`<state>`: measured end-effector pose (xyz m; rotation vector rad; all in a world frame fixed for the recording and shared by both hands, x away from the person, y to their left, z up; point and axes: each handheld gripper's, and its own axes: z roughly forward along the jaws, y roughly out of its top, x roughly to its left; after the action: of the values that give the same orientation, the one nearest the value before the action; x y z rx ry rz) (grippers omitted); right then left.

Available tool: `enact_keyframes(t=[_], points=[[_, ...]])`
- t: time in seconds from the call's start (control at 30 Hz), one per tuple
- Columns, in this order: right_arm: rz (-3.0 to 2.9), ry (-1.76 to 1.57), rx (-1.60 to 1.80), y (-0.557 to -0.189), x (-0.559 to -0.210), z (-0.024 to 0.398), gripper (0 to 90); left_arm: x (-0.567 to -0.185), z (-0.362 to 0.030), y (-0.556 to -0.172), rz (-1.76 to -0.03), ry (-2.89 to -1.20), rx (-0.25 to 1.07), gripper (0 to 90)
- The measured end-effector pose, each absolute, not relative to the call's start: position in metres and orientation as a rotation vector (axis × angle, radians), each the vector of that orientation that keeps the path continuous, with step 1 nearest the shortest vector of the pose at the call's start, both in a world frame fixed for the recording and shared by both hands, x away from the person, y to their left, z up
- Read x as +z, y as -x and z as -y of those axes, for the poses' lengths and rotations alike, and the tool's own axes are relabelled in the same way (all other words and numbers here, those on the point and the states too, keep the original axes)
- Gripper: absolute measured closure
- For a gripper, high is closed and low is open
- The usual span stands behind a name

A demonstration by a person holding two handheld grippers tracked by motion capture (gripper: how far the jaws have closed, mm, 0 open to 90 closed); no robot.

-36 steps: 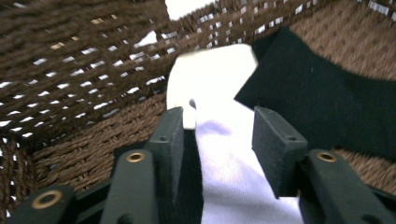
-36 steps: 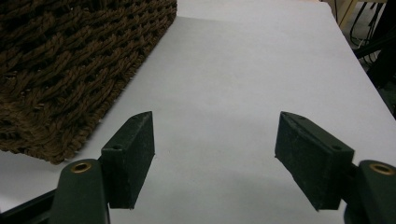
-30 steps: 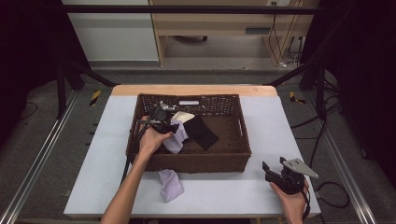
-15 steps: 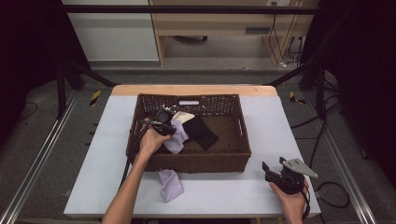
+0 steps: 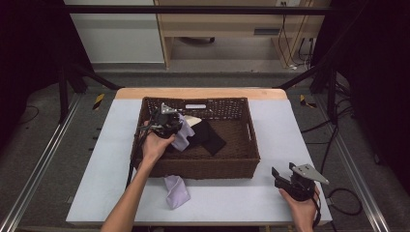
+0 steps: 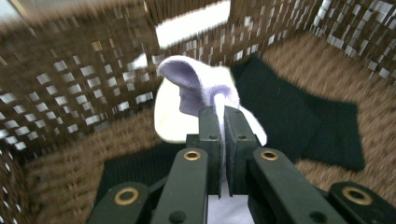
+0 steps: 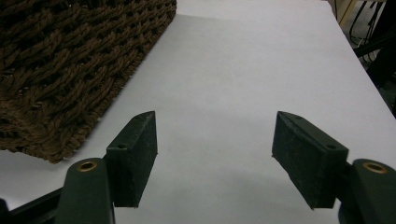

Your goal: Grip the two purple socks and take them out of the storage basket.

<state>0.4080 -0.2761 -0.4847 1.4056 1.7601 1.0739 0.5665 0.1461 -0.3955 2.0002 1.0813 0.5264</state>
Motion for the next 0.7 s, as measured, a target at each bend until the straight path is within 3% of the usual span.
enact_keyframes(t=[0.23, 0.7], points=[[-1.760, -1.406, 1.074, -0.408, -0.485, 0.276, 31.9, -0.375, -0.159, -0.559, -1.024, -1.827, 0.586, 86.1], [-1.758, -1.404, 1.070, -0.408, -0.485, 0.276, 31.8, -0.331, -0.179, -0.525, -0.919, -1.700, 0.594, 86.1]])
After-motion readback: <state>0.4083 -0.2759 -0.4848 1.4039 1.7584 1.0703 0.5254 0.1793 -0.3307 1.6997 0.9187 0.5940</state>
